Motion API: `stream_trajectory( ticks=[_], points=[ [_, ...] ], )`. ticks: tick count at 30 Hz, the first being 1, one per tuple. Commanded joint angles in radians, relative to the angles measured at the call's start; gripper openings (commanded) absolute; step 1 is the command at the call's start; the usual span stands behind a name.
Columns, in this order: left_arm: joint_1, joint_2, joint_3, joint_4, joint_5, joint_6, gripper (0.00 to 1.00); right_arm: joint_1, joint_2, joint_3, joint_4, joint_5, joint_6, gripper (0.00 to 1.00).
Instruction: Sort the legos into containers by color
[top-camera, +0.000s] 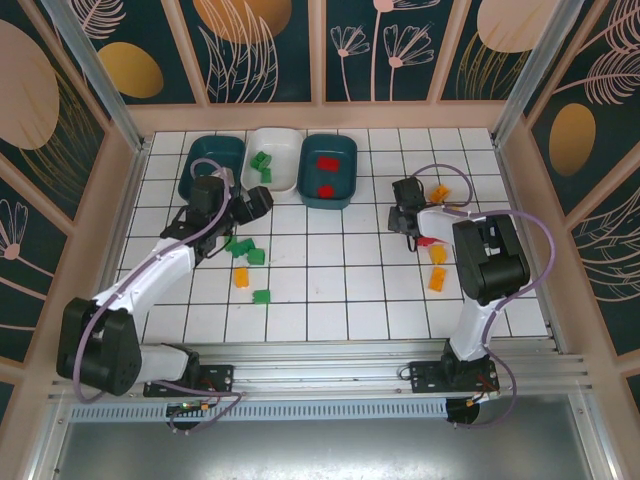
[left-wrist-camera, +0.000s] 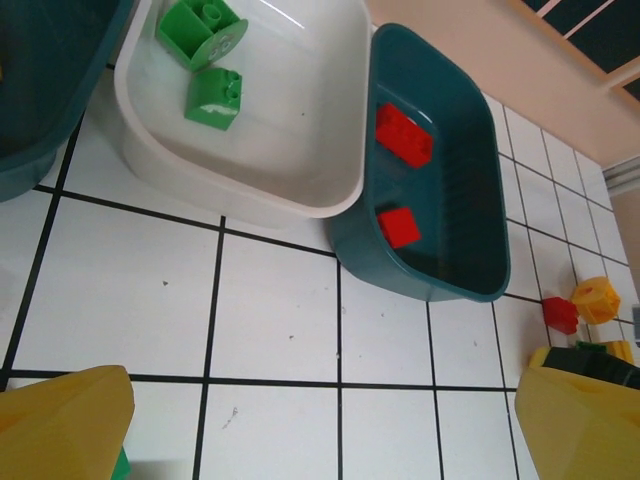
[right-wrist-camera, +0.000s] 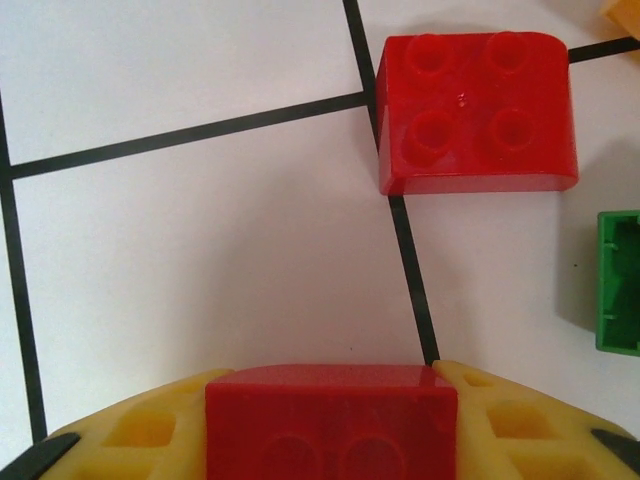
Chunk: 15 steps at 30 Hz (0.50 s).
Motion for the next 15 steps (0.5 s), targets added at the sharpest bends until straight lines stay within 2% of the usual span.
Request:
stream_trajectory(
  ticks=[1,7,15],
  points=[
    [-0.004,-0.072,-0.036,-0.012,-0.006,-0.015,0.97,0.042,-0.078,0.024,0.002,0.015,0.021,0.36],
    [-0.003,-0.210,-0.242,0.071,-0.073,-0.120,0.98,0.187,-0.095,0.161,0.021,-0.051,0.052,0.35],
    [-0.004,-0.436,-0.481,0.117,-0.068,-0.231,0.98,0.278,0.133,0.481,0.004,-0.102,0.069,0.35]
  ],
)
